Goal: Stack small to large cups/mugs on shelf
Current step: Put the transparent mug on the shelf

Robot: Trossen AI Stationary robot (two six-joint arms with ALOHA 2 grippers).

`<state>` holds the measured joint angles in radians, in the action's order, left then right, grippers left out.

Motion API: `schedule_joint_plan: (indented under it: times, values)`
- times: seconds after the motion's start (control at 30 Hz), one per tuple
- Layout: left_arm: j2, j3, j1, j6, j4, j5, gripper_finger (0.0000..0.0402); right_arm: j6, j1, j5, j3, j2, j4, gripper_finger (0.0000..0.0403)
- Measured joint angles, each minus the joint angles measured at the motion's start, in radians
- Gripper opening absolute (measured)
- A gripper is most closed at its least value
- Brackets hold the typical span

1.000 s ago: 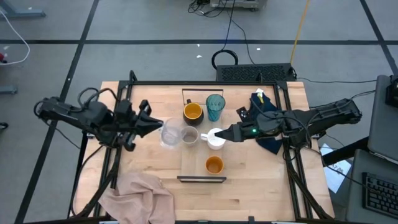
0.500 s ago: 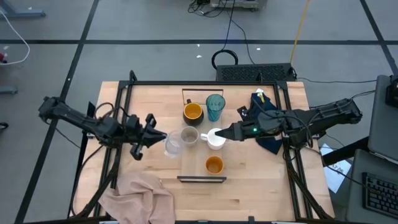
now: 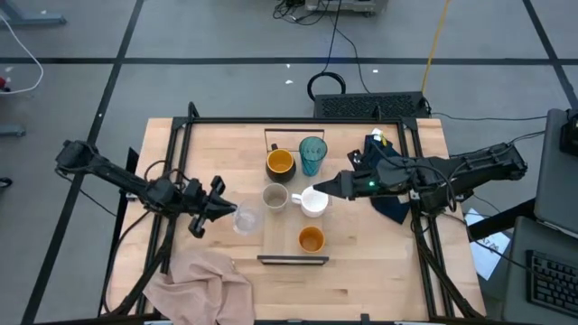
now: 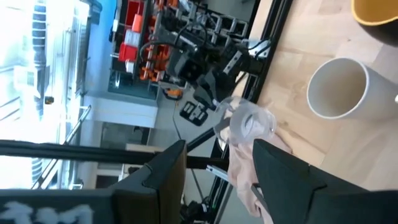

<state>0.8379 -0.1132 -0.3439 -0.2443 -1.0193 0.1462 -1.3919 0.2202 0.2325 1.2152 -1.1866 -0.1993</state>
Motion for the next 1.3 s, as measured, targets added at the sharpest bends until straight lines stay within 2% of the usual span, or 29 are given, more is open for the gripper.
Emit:
schedule_joint_plan:
  times: [0.3,0.57,0.8,1.3]
  values:
    - [0.118,0.030,-0.001,0.007,-0.057,-0.041,0.0015,-0.010,-0.011,0.001,0.000,0.000,0.000,0.0176]
    - [0.355,0.030,0.006,0.048,-0.252,-0.037,0.0014,-0.029,-0.011,0.002,0.000,0.000,0.000,0.0176]
    - [0.593,0.030,0.005,0.005,-0.539,-0.037,0.0014,-0.027,-0.011,0.002,0.000,0.000,0.000,0.0176]
    - [0.878,-0.126,0.000,-0.058,-0.545,0.003,0.0015,-0.006,-0.009,-0.018,0.000,0.000,0.016,0.0176]
